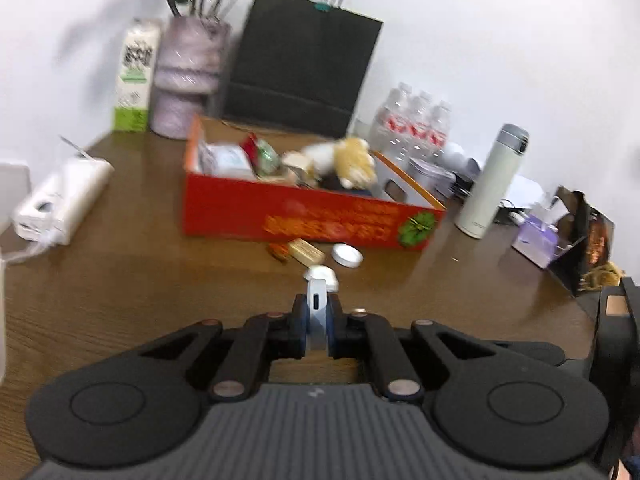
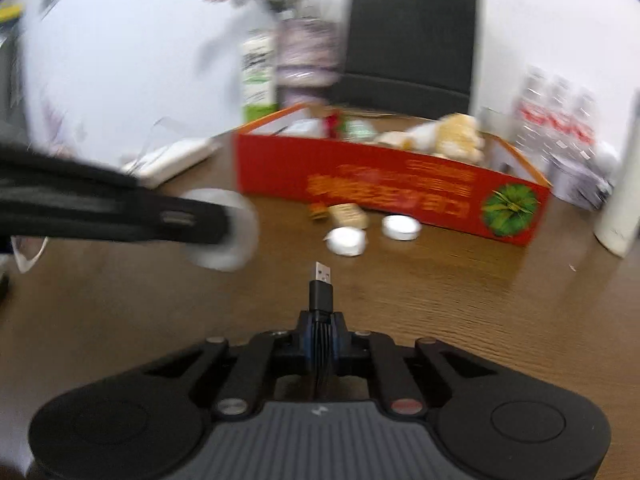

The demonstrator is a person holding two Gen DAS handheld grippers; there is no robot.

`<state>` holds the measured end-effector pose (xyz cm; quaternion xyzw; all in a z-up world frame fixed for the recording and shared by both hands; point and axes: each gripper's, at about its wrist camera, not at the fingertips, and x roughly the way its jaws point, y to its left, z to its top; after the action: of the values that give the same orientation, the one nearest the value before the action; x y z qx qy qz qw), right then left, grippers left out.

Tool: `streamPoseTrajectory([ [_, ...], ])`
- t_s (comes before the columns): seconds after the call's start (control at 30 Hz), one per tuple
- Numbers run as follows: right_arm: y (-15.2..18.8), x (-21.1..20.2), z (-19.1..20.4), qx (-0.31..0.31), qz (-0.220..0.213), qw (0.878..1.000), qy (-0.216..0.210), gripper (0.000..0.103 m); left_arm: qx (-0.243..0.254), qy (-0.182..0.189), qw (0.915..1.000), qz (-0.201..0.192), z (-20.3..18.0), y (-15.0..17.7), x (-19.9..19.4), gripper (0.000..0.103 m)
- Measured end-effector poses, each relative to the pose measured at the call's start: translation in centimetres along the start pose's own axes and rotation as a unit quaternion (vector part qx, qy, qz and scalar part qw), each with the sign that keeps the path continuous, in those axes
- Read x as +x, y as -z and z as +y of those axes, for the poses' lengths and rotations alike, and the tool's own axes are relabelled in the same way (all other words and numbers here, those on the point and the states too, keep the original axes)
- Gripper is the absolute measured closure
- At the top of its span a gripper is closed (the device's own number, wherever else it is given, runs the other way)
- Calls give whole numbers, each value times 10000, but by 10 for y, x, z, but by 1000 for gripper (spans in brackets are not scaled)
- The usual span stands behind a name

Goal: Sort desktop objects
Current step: 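Grasp the white plug with the left tool while the right tool grasps the black USB cable, then carry the plug and cable into the box and open both tools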

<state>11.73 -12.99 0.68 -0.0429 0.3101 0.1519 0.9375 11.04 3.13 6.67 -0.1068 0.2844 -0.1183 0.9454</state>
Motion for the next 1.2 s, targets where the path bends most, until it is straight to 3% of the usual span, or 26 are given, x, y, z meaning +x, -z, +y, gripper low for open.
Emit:
streamPoseTrajectory([
  [0.17,6,-22,-25,471,-249,9983,233,95,-248,-200,9995,36,15,9,-9,94],
  [0.4,-2,-74,-42,722,-833,9927,487,95,-86,-227,9997,-49,-11,20,-28,94],
  [0.57,-11,-131,-43,714,-1489,9851,487,96,-49,-154,9994,-315,-25,16,-54,94],
  [0.77,-26,-170,-52,771,-1935,9773,383,100,82,-60,9975,-692,-39,-1,-79,94],
  [0.97,-68,-183,-63,707,-2347,9689,346,100,374,164,9958,-814,-46,-52,-67,93],
  [1.1,-126,-169,-85,747,-2534,9643,166,100,433,316,9959,-734,-45,-111,-30,93],
  [1.2,-167,-141,-103,772,-2429,9669,127,100,366,375,9967,-622,-41,-147,4,93],
])
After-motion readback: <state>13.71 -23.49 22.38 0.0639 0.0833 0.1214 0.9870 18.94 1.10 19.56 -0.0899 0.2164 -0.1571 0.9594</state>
